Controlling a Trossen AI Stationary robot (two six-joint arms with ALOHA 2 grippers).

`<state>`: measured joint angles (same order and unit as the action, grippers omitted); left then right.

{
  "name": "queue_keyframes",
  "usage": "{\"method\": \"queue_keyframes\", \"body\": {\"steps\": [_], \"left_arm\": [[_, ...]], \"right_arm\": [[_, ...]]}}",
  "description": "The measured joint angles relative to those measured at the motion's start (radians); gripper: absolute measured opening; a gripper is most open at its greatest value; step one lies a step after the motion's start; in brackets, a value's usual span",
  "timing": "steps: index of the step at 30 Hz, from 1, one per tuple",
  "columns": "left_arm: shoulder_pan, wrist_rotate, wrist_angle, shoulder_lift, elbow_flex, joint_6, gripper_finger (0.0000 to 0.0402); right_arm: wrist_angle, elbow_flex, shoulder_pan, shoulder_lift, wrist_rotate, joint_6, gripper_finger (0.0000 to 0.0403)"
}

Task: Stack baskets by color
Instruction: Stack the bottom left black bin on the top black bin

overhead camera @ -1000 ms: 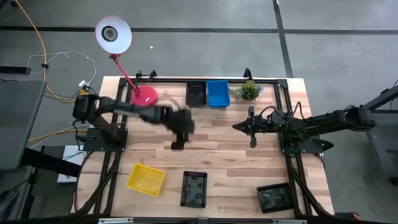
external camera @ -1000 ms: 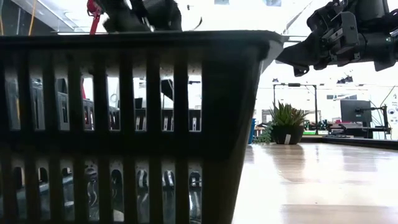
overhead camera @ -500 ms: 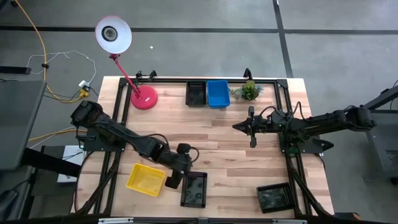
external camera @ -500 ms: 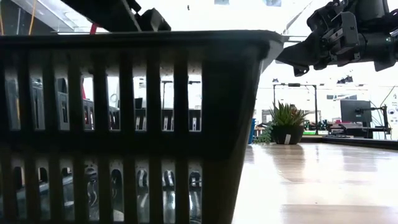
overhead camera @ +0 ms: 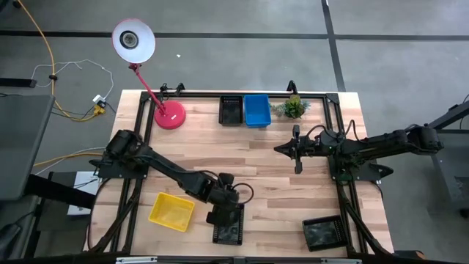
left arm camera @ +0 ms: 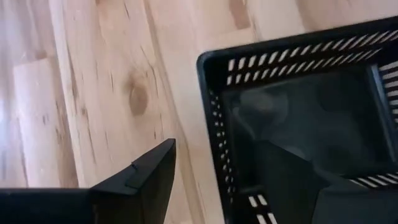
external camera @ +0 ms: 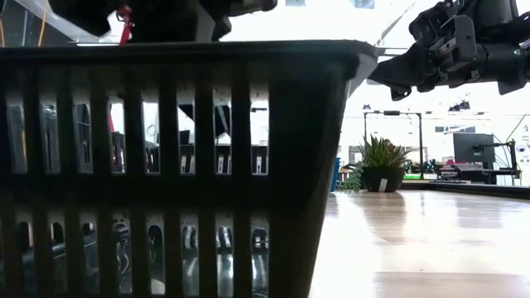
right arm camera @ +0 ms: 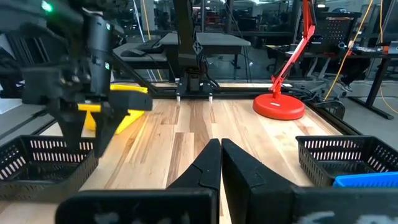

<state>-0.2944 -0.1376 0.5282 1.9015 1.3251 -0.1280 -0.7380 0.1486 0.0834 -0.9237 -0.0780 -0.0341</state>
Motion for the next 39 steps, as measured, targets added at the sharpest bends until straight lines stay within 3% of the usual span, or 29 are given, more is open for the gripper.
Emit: {"method": "queue_keyframes", "body": {"steps": [8, 22, 31, 39], "left_arm": [[0.031, 0.107, 0.047, 0.040, 0.001, -0.044, 0.0207], [0.046, 0.126, 0.112, 0.043, -0.003, -0.064, 0.0196], [0.047, 0.126, 0.112, 0.043, -0.004, -0.062, 0.0125], [0.064, 0.126, 0.115, 0.043, -0.004, -0.036, 0.0022]], "right_arm": [[0.005, 0.000, 0.000, 0.000, 0.000, 0.000, 0.0000], [0.016, 0.000, 0.000, 0.000, 0.000, 0.009, 0.0000], [0.016, 0.000, 0.000, 0.000, 0.000, 0.009, 0.0000], [0.016, 0.000, 0.000, 0.000, 0.000, 0.012, 0.0000]]}}
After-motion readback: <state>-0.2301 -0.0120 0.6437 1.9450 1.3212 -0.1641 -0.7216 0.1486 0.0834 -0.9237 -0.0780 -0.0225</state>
